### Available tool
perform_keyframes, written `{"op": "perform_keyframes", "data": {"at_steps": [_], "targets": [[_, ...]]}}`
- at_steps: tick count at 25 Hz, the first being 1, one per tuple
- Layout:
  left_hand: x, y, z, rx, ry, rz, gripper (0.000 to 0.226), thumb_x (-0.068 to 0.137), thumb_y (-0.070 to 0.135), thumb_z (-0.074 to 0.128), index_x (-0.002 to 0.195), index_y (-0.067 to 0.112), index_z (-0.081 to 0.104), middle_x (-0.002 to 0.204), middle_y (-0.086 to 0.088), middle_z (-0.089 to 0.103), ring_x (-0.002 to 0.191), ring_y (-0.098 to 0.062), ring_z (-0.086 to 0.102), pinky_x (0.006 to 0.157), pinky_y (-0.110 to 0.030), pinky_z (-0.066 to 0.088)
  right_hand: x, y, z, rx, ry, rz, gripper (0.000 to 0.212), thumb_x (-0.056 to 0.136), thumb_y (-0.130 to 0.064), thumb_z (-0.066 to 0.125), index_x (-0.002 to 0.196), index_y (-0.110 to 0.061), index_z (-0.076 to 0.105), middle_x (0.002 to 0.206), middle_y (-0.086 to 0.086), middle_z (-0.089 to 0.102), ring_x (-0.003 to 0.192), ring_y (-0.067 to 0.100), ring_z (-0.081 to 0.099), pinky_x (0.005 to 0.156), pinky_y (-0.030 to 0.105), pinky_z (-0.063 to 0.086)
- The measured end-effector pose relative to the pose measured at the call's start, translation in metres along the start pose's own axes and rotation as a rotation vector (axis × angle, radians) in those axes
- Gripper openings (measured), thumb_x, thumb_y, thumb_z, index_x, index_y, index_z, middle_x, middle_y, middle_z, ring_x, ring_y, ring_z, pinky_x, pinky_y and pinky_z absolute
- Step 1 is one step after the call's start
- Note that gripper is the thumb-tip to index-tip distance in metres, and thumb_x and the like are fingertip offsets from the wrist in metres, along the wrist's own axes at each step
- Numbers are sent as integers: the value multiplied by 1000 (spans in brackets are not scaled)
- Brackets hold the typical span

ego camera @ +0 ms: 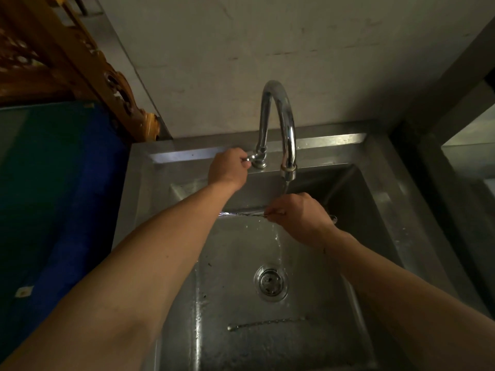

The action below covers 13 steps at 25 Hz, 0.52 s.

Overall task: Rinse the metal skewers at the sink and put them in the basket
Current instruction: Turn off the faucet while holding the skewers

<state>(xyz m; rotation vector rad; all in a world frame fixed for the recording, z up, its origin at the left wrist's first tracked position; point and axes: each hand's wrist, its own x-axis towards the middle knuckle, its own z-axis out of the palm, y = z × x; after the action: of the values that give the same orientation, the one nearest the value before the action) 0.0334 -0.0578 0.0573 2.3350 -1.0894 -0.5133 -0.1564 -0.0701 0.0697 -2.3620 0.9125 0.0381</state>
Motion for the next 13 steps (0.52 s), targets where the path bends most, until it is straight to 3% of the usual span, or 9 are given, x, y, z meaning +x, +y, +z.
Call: {"op": "perform_keyframes", "data": {"at_steps": [4, 7, 13], "targets": [[4, -2, -2, 31, 21, 38, 10, 85, 17, 63, 92, 18, 70, 95, -8, 73, 90, -28, 66, 77, -37, 53, 3, 2, -1, 14, -7, -6, 16, 92, -28, 62, 104, -26, 72, 99, -3, 74, 87, 15, 67, 78, 38, 55], [1, -2, -1, 255, 54, 183, 12, 89, 18, 58, 92, 15, 69, 93, -15, 70, 87, -37, 64, 66, -37, 47, 4, 5, 1, 8, -31, -6, 16, 92, -29, 61, 104, -26, 72, 97, -1, 74, 86, 16, 67, 78, 40, 56], [-8, 1, 0, 561, -14, 297, 19, 90, 9, 52, 99, 10, 69, 96, -22, 67, 91, -43, 63, 67, -41, 46, 3, 10, 3, 11, -30, 10, 15, 90, -29, 63, 102, -28, 72, 96, -2, 73, 84, 15, 67, 77, 41, 56]]}}
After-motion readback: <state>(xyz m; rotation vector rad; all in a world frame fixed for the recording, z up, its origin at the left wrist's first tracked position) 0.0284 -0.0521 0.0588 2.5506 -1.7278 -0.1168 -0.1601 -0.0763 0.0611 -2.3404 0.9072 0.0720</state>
